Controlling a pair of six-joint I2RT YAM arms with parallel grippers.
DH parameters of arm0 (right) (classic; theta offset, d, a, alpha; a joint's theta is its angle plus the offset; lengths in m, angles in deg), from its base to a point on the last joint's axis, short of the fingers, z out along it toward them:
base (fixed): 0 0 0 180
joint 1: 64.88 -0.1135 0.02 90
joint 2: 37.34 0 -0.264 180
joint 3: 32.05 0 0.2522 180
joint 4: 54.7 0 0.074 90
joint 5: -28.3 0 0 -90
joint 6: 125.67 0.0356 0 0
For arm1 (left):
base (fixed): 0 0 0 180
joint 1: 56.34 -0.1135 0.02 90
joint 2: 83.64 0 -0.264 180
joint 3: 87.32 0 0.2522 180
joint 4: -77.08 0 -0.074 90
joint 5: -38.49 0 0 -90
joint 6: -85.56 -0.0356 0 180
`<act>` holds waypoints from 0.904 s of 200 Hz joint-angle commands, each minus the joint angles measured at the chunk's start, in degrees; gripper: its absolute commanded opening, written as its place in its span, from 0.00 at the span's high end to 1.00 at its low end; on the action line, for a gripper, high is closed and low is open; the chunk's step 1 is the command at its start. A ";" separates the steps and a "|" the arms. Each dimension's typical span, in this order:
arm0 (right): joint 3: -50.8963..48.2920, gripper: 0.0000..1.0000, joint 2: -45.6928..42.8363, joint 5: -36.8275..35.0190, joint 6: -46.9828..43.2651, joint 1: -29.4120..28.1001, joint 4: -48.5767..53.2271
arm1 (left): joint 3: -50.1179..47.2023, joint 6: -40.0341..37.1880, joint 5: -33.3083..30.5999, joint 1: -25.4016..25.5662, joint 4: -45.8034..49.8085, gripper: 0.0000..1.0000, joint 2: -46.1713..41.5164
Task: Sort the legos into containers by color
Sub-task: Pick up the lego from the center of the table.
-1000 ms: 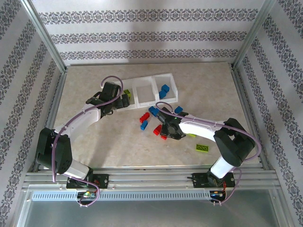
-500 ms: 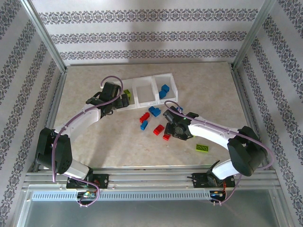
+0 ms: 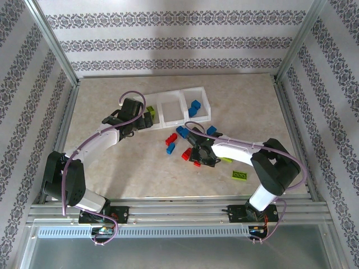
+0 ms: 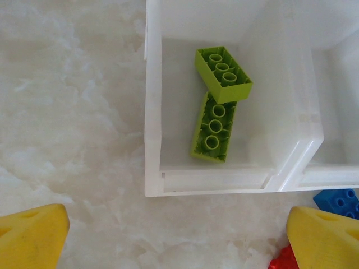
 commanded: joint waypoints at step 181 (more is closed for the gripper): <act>39.03 0.75 16.13 -5.70 -20.37 0.19 4.52 | -7.41 0.23 -0.75 -0.20 -2.75 0.00 -9.08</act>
